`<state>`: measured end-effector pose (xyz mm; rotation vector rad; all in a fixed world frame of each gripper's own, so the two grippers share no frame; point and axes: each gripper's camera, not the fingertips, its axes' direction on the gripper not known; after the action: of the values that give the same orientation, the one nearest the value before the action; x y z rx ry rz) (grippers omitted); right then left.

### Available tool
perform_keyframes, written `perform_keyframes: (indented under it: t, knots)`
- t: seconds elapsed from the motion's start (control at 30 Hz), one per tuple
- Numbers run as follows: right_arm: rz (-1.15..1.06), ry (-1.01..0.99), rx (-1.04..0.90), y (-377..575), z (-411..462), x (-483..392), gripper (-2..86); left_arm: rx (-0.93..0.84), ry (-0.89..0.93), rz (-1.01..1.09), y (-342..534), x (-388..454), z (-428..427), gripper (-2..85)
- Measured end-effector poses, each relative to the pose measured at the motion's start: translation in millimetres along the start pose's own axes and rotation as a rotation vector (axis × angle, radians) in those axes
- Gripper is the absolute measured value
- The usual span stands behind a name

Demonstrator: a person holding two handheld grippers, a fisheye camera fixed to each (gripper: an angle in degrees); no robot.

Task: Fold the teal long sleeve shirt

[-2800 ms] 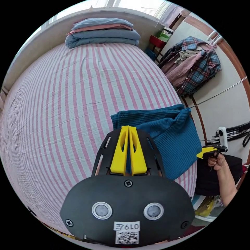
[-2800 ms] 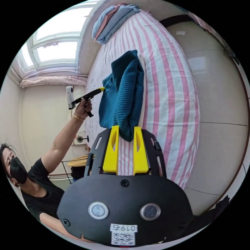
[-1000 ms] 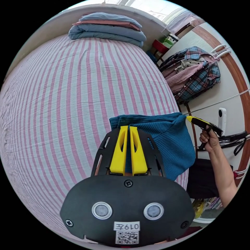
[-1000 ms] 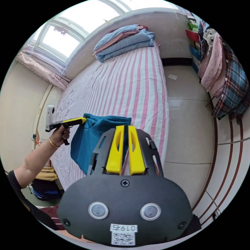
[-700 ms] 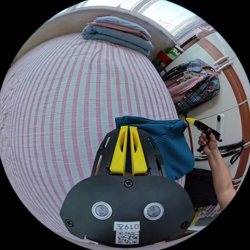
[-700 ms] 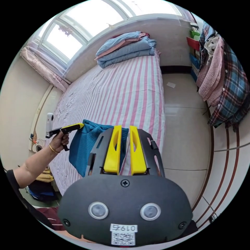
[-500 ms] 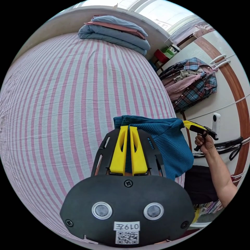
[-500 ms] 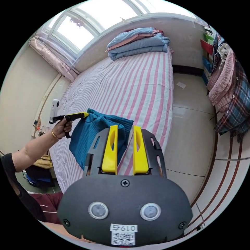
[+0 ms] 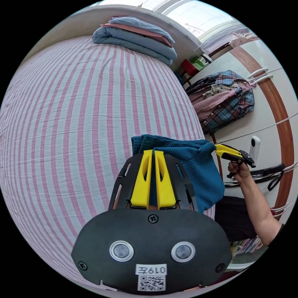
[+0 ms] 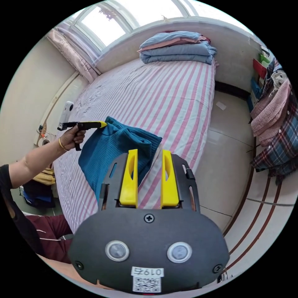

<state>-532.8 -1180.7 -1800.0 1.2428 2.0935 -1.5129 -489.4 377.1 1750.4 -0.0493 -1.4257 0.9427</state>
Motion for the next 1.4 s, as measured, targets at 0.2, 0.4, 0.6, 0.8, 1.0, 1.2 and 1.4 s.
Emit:
perform_keyframes:
  t: [0.2, 0.4, 0.6, 0.8, 1.0, 1.2, 1.4]
  knots:
    - [-0.041, 0.019, -0.013, -17.9, 3.4, -6.2, 0.5, -0.003, 0.024, 0.013, -0.1, 1.6, -6.8, 1.3]
    - [0.01, 0.102, -0.026, -34.7, -0.6, 7.3, 1.6, 0.029, -0.032, 0.04, -3.0, 4.5, -16.0, 1.2]
    - [0.084, 0.144, -0.073, -36.3, 4.6, 25.0, 7.3, 0.006, -0.023, -0.012, -4.1, -0.1, -9.9, 1.3]
    - [0.235, -0.026, 0.065, 16.2, -59.2, 71.2, 7.8, -0.032, 0.053, -0.029, -11.6, -6.3, -21.4, 2.1]
    - [0.169, -0.164, -0.036, 85.1, -69.6, 41.7, 11.4, -0.015, 0.164, -0.05, -15.7, -7.9, -44.3, 5.6]
    - [0.17, -0.254, -0.074, 129.7, -63.7, 44.2, 11.4, 0.042, 0.212, -0.059, -13.0, -4.3, -79.8, 7.7]
    - [0.171, -0.272, 0.005, 130.6, -101.9, 63.5, 11.9, 0.109, 0.186, 0.035, 38.6, 19.5, -134.1, 5.3]
